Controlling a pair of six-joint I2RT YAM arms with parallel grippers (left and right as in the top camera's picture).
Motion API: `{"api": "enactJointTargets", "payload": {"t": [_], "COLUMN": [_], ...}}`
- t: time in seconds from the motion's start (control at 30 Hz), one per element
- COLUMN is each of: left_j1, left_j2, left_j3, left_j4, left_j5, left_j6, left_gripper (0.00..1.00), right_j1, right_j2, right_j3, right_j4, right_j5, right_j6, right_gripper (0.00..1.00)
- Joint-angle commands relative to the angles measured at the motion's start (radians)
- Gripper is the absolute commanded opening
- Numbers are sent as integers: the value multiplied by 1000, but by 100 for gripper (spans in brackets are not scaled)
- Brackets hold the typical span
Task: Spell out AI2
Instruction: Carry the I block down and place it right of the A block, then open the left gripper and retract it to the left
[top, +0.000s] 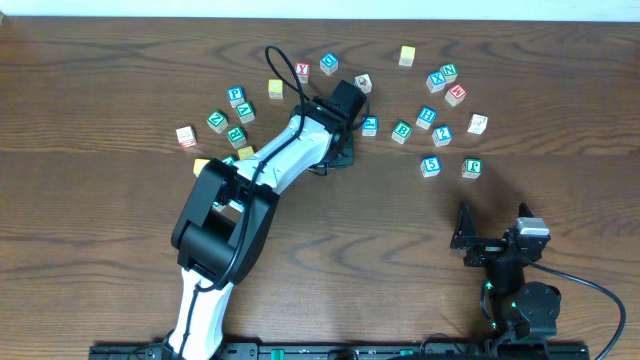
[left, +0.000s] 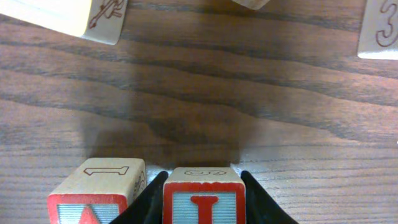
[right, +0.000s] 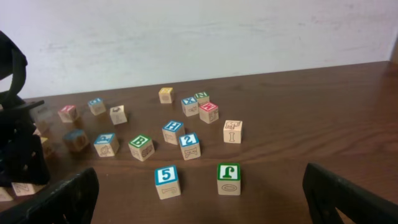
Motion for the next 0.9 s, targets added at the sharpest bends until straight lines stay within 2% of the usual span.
{"api": "enactJointTargets", "payload": {"t": [0.0, 0.5, 0.87], "left_j1": [-2, -3, -1], "left_j2": [19, 18, -29], "left_j3": [-5, 0, 48], "left_j4": [-1, -8, -8], "left_j5": [-23, -8, -3], "left_j6": [-2, -1, 57], "left_gripper": [39, 40, 40], "right_j1": [-12, -12, -12], "right_j2": [-5, -5, -5], "right_j3": [-3, -3, -3], "right_j4": [-3, -3, -3], "right_j5": [-2, -2, -2], "right_j6": [12, 12, 12], "right_gripper": [99, 99, 99]}}
